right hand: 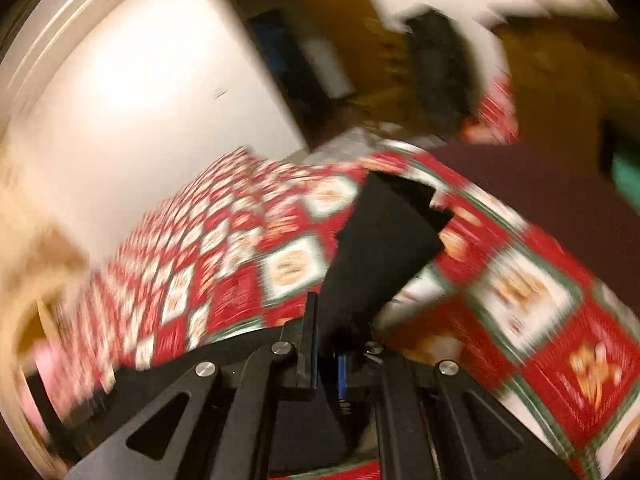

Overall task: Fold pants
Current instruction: 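Grasp the black pants cuffs with the right tool and lift them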

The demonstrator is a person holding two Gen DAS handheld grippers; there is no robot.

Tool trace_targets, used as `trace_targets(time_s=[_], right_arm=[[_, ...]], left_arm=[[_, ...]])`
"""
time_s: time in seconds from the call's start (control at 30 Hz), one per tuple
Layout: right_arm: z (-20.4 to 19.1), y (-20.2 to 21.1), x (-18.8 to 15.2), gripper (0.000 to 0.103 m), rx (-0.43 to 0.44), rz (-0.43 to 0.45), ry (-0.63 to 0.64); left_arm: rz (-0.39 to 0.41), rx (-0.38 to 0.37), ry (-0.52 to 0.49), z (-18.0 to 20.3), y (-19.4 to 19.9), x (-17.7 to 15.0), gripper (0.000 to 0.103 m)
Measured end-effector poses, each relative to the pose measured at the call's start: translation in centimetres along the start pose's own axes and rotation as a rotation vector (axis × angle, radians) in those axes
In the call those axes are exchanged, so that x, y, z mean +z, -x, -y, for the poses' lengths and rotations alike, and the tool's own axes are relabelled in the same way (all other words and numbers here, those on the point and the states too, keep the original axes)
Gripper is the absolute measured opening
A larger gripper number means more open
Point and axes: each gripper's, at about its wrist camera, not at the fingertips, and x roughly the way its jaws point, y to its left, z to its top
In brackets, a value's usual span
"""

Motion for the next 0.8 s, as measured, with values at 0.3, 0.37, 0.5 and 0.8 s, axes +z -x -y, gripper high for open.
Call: trace_targets(time_s=[0.3,0.37,0.5,0.8], right_arm=[[-19.1,-3.8,-10.4,0.006,0.143,-0.154,0.645],[-21.0,-4.7,-14.4,0.006,0.110,-0.183,0.795],[-21.6,-4.3,-17.9,0.006,0.017,-0.125,0.995],[-22.5,-4.2,-18.1,0.034,0.085,-0.142,0.981]], left_arm=[[0.026,0.107,0.135,-6.3,1.1,-0.6,0.085],[0.019,0.115,0.142,-6.9,1.0,-1.0,0.085],[0.015,0.127,0.148,-7.7,0.6,-1.3,0.085],[0.000,0.120,0.155,-7.8,0.1,-1.5,0.085]])
